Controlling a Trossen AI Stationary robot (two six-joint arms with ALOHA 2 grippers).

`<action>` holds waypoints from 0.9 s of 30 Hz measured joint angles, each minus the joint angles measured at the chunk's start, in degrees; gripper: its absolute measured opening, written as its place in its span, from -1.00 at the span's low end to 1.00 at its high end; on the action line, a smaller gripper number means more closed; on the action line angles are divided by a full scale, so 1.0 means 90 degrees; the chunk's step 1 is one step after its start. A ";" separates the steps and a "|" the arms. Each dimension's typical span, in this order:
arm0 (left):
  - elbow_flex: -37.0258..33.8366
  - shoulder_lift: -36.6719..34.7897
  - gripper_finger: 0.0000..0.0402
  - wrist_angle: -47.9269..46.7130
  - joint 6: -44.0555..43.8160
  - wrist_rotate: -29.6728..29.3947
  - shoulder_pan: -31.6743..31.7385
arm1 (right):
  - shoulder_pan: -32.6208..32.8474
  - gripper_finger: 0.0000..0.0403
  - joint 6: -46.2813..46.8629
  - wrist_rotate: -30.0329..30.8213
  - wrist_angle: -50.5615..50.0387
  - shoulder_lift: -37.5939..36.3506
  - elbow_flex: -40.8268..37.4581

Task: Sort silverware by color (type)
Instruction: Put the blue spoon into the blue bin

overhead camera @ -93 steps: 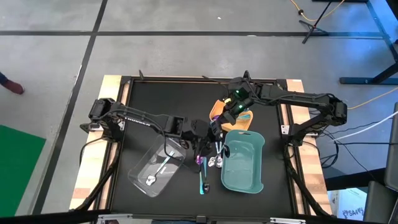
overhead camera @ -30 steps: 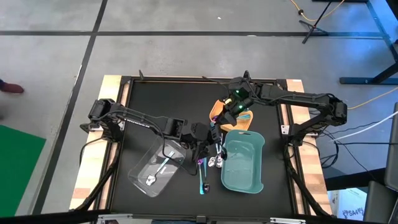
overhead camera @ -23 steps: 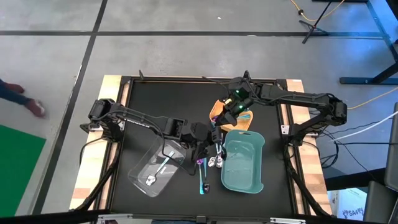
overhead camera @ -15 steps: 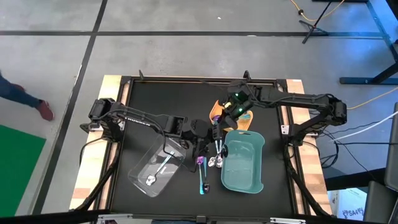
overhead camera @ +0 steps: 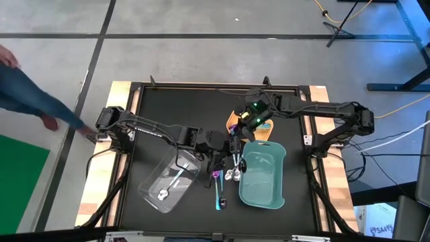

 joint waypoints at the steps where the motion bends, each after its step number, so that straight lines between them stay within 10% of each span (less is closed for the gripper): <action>1: 0.0000 0.0000 -0.95 0.0002 0.0000 0.0001 0.0000 | 0.0000 -0.22 0.0000 0.0002 -0.0006 0.0000 0.0000; 14: 0.0000 0.0002 -0.95 -0.0022 0.0003 -0.0024 -0.0001 | -0.0002 -0.94 0.0013 -0.0026 0.0016 -0.0005 0.0009; 27: 0.0000 0.0002 -0.82 0.0034 -0.0073 -0.0032 0.0005 | 0.0003 -0.99 0.0122 0.0025 -0.0121 -0.0002 -0.0003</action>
